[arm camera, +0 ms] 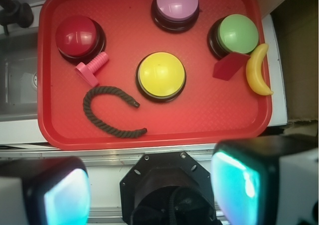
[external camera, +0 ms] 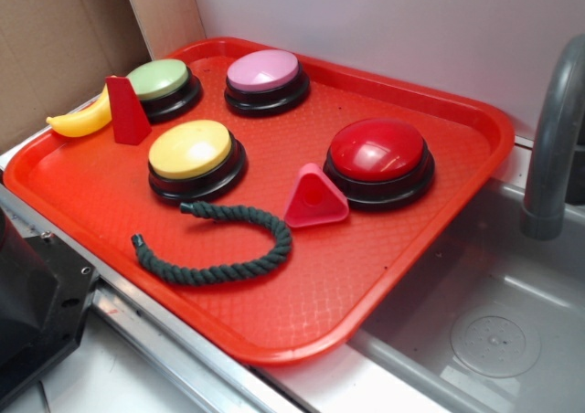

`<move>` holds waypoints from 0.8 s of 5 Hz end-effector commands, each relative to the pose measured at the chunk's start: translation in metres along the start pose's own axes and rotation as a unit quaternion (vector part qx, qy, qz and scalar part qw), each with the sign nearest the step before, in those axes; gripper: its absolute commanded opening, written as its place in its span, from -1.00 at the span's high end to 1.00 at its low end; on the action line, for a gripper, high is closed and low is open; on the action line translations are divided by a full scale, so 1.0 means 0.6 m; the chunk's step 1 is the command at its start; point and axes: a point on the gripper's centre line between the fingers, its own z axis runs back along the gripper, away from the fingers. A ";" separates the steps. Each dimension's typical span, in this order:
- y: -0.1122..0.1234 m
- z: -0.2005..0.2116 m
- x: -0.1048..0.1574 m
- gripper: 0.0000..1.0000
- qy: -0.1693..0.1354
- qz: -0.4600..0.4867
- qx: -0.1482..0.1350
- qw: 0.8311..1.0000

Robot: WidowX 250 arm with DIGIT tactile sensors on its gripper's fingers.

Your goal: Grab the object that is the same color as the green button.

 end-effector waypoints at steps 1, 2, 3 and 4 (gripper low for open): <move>0.000 0.000 0.000 -1.00 0.000 0.000 0.000 1.000; -0.033 -0.030 0.008 -1.00 -0.024 -0.025 0.000 0.999; -0.061 -0.062 0.017 -1.00 -0.029 -0.023 -0.002 0.999; -0.095 -0.125 0.041 -1.00 -0.029 -0.057 -0.019 0.998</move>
